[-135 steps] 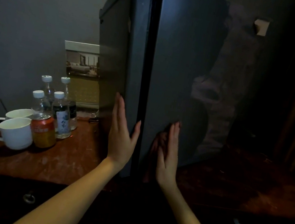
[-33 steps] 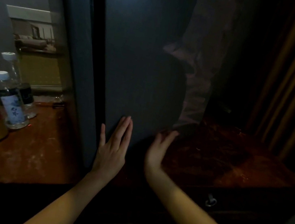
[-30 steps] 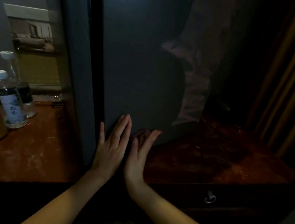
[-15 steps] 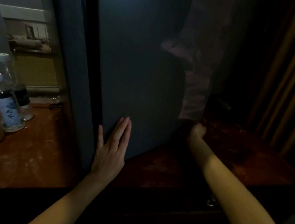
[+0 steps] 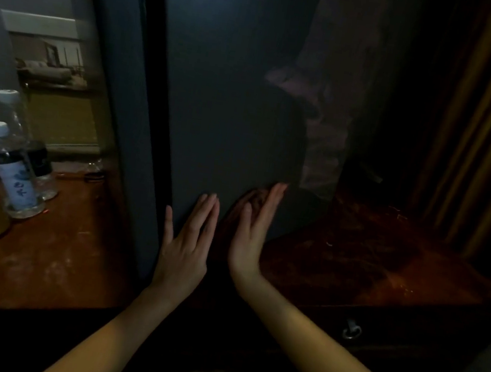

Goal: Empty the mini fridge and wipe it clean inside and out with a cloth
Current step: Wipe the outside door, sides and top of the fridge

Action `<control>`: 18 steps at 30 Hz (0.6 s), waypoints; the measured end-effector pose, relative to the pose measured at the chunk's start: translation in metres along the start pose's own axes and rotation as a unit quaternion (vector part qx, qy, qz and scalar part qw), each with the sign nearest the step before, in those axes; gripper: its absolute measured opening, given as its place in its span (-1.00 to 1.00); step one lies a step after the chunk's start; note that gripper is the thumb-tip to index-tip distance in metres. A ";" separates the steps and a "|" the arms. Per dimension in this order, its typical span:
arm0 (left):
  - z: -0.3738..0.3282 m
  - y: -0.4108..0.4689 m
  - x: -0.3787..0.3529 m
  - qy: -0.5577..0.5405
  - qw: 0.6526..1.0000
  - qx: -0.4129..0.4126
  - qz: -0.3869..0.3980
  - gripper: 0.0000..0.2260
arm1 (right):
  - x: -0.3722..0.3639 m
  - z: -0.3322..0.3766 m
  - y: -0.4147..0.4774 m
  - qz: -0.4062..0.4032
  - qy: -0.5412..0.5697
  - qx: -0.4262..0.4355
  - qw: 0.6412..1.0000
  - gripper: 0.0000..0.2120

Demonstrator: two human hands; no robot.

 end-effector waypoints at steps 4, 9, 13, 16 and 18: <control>0.001 0.000 0.000 -0.011 1.000 0.013 0.000 -0.45 | 0.060 -0.076 0.048 -0.081 -0.022 -0.082 0.993 -0.46; 0.002 0.001 0.001 -0.023 1.000 0.013 0.000 -0.43 | 0.118 -0.168 0.057 -0.190 0.016 -0.283 0.940 -0.49; 0.003 0.000 0.001 -0.027 1.000 0.015 -0.001 -0.36 | 0.099 -0.141 0.063 -0.209 0.006 -0.271 0.940 -0.48; 0.004 -0.001 0.000 -0.031 0.999 0.017 0.001 -0.35 | 0.057 -0.057 0.069 -0.101 -0.035 -0.068 0.992 -0.47; 0.004 -0.001 0.001 -0.033 0.999 0.017 0.000 -0.36 | 0.021 0.005 0.061 0.010 -0.056 0.077 0.995 -0.45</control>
Point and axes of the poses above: each hand's wrist, its own y-axis towards the middle knuckle, its own x-axis out of the back of the hand, z = x × y, the point moved 10 cm from there along y, towards the middle knuckle, and after that the axes turned 12 degrees about x, right-handed, at the moved point
